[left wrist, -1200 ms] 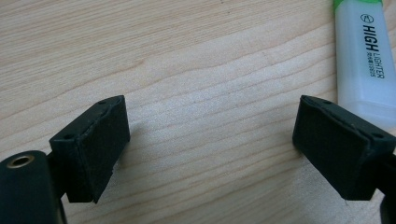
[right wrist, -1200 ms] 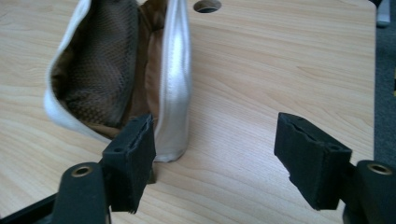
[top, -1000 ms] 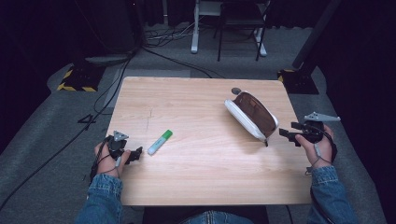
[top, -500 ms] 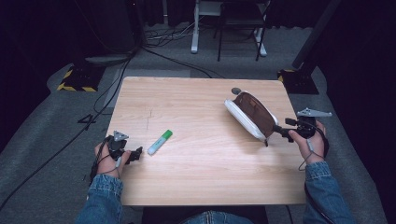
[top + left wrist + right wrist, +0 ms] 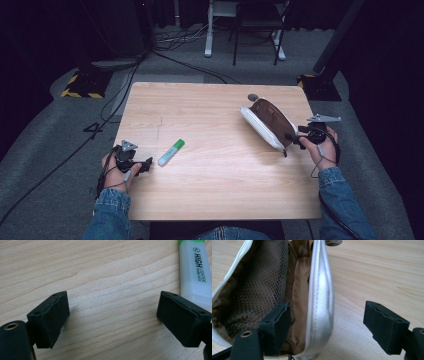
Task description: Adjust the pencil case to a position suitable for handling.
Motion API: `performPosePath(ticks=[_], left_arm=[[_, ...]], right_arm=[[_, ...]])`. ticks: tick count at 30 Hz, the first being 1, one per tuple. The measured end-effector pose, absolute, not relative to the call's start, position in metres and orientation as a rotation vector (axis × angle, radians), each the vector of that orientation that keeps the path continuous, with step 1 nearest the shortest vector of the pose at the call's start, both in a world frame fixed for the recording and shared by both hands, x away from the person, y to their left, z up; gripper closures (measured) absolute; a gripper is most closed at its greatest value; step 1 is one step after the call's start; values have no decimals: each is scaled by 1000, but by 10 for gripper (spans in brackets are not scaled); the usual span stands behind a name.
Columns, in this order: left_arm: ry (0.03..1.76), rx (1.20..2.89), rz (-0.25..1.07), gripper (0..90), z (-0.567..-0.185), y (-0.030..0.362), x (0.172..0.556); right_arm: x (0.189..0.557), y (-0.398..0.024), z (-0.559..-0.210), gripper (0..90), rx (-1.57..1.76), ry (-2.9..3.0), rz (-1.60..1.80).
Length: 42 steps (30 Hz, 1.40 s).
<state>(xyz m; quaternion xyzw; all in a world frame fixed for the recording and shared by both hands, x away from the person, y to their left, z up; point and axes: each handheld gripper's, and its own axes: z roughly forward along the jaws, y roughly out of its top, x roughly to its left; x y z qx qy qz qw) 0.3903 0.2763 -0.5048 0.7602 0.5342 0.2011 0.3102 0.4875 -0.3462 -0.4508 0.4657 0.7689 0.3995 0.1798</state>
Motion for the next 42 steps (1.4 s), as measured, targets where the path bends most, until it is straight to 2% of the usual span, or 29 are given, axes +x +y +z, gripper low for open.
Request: performPosePath(ticks=[8,14,15,17,21,23,24,28,31,42], left_arm=[[1411,2008,531,113,-505,276,390],[1411,2008,531,113,-505,276,390],[1411,2008,531,113,-505,276,390],[1411,2008,531,113,-505,276,390],[1411,2008,530,112,-505,276,390],[1410,2008,530,113,-505,276,390],[1410,2008,530,113,-505,276,390],[1410,2008,530,112,-505,276,390],[1410,2008,529,113,-505,276,390],[1410,2008,530,113,-505,276,390]], right_arm=[[497,-336,-456,273,1310,2201,1106],[506,-332,-466,359,1318,2213,1073],[508,-332,-468,405,1320,2223,1069],[508,-332,-469,424,1315,2228,1071],[510,-332,-472,525,1307,2240,1068],[509,-331,-472,618,1293,2246,1083],[509,-331,-472,618,1293,2246,1083],[508,-329,-471,777,1281,2233,1114],[507,-328,-469,849,1300,2217,1118],[505,-329,-467,870,1351,2224,1176]])
